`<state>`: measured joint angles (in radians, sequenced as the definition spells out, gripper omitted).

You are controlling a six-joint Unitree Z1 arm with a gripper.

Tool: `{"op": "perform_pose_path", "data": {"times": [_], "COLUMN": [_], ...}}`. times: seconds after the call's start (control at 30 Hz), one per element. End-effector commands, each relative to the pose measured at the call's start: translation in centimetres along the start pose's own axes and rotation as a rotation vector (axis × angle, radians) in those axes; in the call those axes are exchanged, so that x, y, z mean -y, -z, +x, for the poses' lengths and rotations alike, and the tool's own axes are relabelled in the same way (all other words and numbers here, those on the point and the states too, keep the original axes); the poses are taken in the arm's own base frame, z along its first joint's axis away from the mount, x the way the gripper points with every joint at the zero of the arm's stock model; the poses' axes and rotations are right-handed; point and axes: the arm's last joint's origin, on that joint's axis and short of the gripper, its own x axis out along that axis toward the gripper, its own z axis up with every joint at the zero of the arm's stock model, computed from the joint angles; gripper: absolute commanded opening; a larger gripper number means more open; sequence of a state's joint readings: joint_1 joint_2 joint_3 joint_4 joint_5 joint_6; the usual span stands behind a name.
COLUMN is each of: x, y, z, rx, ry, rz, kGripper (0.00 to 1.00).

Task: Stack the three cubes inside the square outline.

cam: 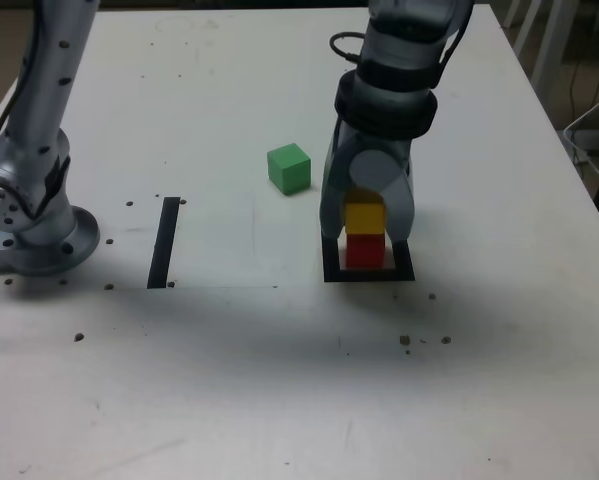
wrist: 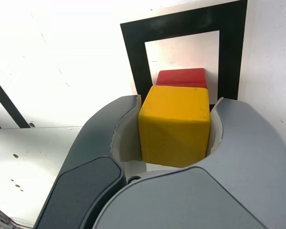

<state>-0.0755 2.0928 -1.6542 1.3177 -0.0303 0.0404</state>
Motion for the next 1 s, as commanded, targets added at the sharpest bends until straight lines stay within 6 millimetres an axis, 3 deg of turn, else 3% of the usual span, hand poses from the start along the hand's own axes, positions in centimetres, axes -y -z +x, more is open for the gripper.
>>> {"op": "perform_pose_path", "data": {"times": [0.0,0.07,0.13,0.3,0.37,0.73,0.97], "x": [0.1,0.1,0.1,0.2,0.2,0.2,-0.1], "y": [-0.2,-0.3,-0.3,-0.4,-0.3,0.3,2.6], "z": [0.1,0.2,0.3,0.5,0.6,0.3,-2.3], "rx": [-0.002,-0.003,-0.002,-0.003,-0.007,0.003,0.081], "ry": [0.001,0.001,0.002,0.008,0.01,0.005,-0.065], "rz": [0.003,0.003,0.005,0.012,0.012,0.01,-0.023], "kGripper": [0.26,0.26,0.33,0.84,0.97,0.99,0.99]}}
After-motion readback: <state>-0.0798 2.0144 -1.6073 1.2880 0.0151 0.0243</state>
